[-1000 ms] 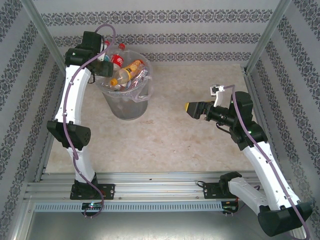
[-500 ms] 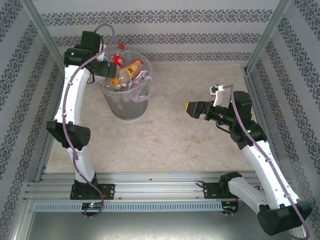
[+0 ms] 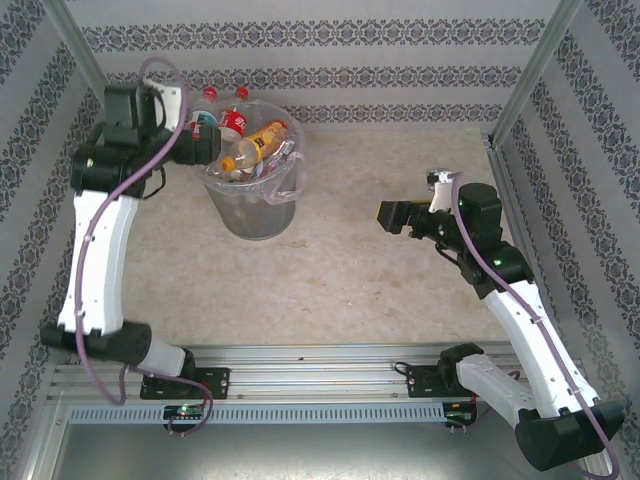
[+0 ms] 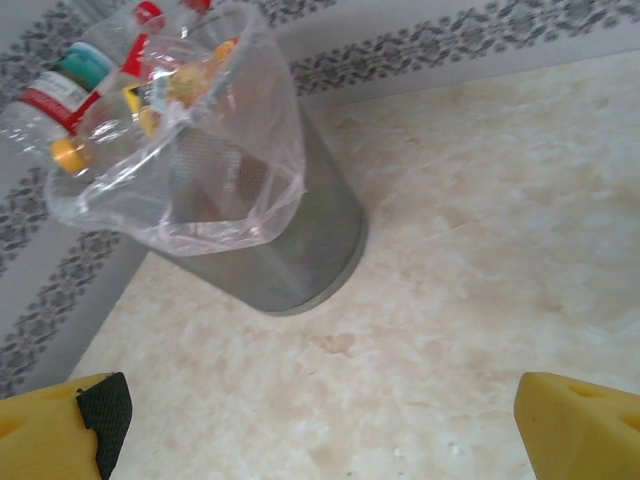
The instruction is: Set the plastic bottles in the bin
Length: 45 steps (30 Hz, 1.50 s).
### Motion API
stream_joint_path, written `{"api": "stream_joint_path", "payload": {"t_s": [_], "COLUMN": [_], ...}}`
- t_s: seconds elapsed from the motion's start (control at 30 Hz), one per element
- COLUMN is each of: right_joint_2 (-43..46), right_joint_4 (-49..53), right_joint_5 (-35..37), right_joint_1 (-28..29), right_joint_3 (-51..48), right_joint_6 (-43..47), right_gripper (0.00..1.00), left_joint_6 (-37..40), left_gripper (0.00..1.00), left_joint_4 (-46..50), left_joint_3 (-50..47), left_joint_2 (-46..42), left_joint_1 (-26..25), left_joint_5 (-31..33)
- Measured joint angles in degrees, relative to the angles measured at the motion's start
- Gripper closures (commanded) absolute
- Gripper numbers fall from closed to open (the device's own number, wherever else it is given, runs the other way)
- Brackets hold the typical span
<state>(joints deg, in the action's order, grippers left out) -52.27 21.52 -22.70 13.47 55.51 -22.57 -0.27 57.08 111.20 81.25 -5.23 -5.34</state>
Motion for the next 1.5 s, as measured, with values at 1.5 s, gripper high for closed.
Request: {"api": "stream_joint_path", "payload": {"t_s": [1.5], "right_joint_2": [-33.6], "right_joint_4": [-76.0], "right_joint_5": [32.7], "right_joint_1": [-10.8], "right_joint_3": [-39.5], "right_joint_6": [21.5], "right_gripper": [0.02], "left_joint_6": [-4.9], "left_gripper": [0.00], "left_joint_4": [-80.8], "left_joint_3": [-96.6], "left_joint_2": [-23.2], "left_joint_1": [-0.4], "left_joint_5": [19.5]}}
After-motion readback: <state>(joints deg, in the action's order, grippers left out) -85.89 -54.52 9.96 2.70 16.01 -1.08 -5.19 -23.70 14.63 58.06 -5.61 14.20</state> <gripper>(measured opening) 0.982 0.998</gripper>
